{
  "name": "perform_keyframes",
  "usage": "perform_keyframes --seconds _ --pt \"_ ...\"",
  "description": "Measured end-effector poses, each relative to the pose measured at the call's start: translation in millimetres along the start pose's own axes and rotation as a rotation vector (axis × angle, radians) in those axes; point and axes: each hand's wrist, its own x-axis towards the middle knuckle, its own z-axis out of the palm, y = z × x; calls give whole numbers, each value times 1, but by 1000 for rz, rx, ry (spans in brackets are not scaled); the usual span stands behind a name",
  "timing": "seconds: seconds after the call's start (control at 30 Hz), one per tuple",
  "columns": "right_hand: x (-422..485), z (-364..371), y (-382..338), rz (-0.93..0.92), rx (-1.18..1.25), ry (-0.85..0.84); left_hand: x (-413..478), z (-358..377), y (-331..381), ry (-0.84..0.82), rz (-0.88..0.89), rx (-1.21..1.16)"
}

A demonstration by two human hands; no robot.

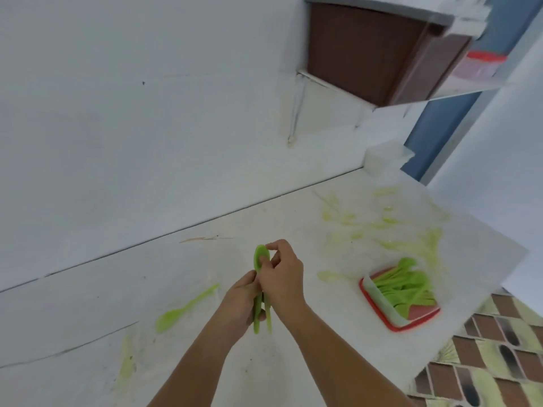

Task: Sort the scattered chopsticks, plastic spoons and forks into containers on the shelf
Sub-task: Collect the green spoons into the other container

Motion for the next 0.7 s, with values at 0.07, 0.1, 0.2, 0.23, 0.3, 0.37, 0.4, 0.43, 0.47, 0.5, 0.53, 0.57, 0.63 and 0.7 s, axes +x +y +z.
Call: perform_keyframes --seconds 0.07,0.1,0.2,0.23,0.3,0.37,0.4,0.43,0.47,0.5,0.53,0.57,0.63,0.7 --pt "17 -26 14 67 73 27 13 26 -3 -39 -10 -9" --pt "27 -41 22 90 88 23 21 39 -4 -63 -14 -18" --pt "55 -90 38 149 168 -34 45 84 0 -130 9 -2" --pt "68 -108 43 140 180 -50 56 102 3 -150 18 0" --pt "101 -150 55 91 173 -69 81 143 8 -172 7 8" --pt "138 -193 69 43 155 -92 110 185 10 -185 -17 39" --pt "159 -217 76 20 134 -112 127 208 12 -194 -19 44" --pt "179 -240 82 8 101 -148 142 230 13 -194 -26 47" --pt "197 -262 88 13 63 -192 156 252 15 -188 -41 66" --pt "214 -285 93 28 32 -243 167 274 17 -179 -46 121" --pt "231 -308 98 34 9 -297 178 293 19 -173 -44 201" --pt "244 -325 101 22 -36 -343 185 305 21 -175 -31 292" --pt "271 -358 109 -15 -145 -425 196 328 25 -177 -24 466" --pt "283 -380 120 -28 -169 -491 196 341 28 -159 -4 647"
